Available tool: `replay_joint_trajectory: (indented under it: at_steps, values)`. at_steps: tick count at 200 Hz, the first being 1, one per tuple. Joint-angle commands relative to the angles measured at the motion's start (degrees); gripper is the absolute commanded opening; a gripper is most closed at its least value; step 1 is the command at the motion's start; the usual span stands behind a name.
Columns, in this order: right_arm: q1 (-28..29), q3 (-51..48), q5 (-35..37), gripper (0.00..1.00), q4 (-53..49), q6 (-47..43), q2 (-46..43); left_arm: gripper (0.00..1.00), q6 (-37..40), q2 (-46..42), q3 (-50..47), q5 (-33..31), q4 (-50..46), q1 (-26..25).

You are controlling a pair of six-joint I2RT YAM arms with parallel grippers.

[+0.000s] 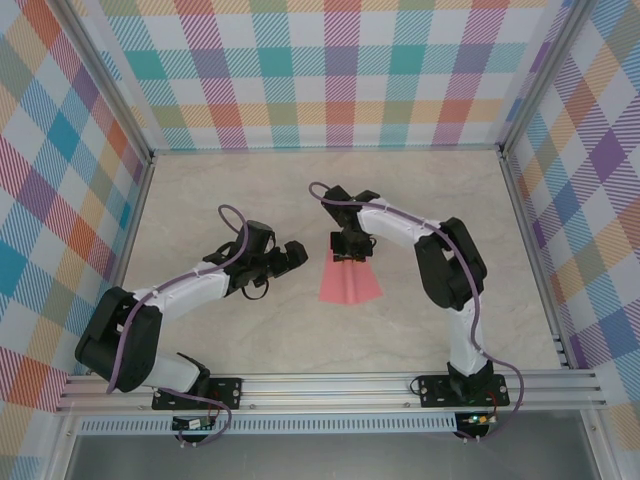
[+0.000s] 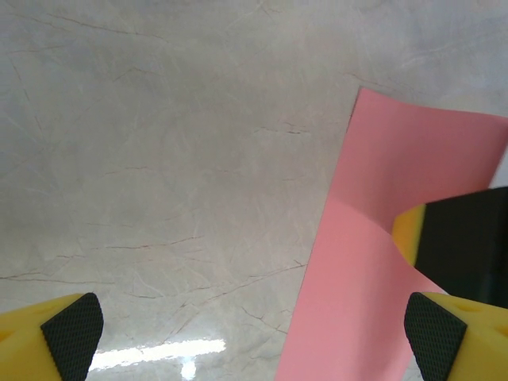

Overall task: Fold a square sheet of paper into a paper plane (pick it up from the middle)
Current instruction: Fold the square sheet of paper in half at the center of the table.

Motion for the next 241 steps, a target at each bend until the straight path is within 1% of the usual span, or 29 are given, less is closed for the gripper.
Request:
replay_joint_trajectory:
  at_steps: [1, 18, 29, 52, 72, 84, 106, 135, 144, 156, 166, 179, 188, 193, 207, 224, 241]
  values:
    - [-0.9, -1.4, -6.2, 0.31, 2.3, 0.7, -5.4, 1.0, -1.3, -1.8, 0.1, 1.0, -1.0, 0.3]
    - [-2.4, -4.5, -14.3, 0.3, 7.3, 1.6, -9.0, 1.0, -2.4, -2.1, -0.7, 3.6, 0.9, 2.1]
    - [-3.7, -7.1, -20.8, 0.31, 11.5, 3.1, -11.2, 1.0, -3.0, -2.3, -1.3, 5.8, 2.5, 3.2]
    - [-6.8, -14.7, -38.4, 0.32, 28.0, 8.2, -15.0, 1.0, -4.4, -2.9, -2.0, 10.1, 5.3, 5.4]
    - [-9.0, -18.7, -46.7, 0.34, 37.5, 11.8, -15.1, 1.0, -5.1, -3.4, -2.1, 13.5, 7.4, 6.5]
    - [-9.9, -20.0, -49.3, 0.34, 39.4, 12.6, -14.0, 1.0, -5.5, -3.2, -2.1, 15.1, 8.8, 6.8]
    - [-10.7, -20.5, -48.7, 0.35, 36.2, 10.1, -10.3, 0.99, -5.6, -1.6, -1.8, 16.7, 9.3, 6.8]
    - [-10.7, -19.2, -43.3, 0.38, 28.0, 3.5, -6.4, 0.99, -6.0, 1.2, -2.5, 17.4, 10.4, 6.4]
    - [-10.7, -18.7, -42.7, 0.39, 26.6, 2.0, -5.3, 0.99, -6.2, 2.3, -2.6, 17.8, 10.9, 5.9]
    - [-10.7, -18.6, -42.0, 0.43, 25.6, 0.8, -4.2, 0.98, -6.1, 3.8, -2.3, 18.4, 11.2, 5.2]
    - [-10.8, -18.4, -40.2, 0.5, 24.6, 0.1, -3.9, 0.98, -5.9, 5.2, -1.7, 18.5, 11.0, 4.5]
    - [-11.1, -18.2, -37.7, 0.52, 22.8, -0.4, -4.0, 0.98, -5.6, 6.5, -0.8, 18.4, 10.3, 3.8]
    - [-11.3, -18.6, -36.7, 0.58, 22.6, -0.4, -4.8, 0.98, -5.4, 7.2, -0.3, 18.1, 9.6, 3.3]
    - [-11.6, -18.8, -36.3, 0.6, 22.4, -0.4, -5.3, 0.98, -5.1, 7.5, 0.0, 17.9, 9.4, 3.1]
    - [-12.0, -19.0, -35.8, 0.61, 22.0, -0.7, -6.7, 0.98, -4.8, 8.3, 0.8, 17.7, 8.9, 2.7]
    - [-12.3, -19.4, -35.1, 0.64, 21.3, -1.0, -8.5, 0.98, -4.4, 9.6, 1.8, 18.3, 8.8, 2.2]
    - [-12.6, -20.5, -34.1, 0.64, 21.0, -0.8, -9.7, 0.97, -4.0, 11.1, 3.0, 19.5, 9.0, 1.6]
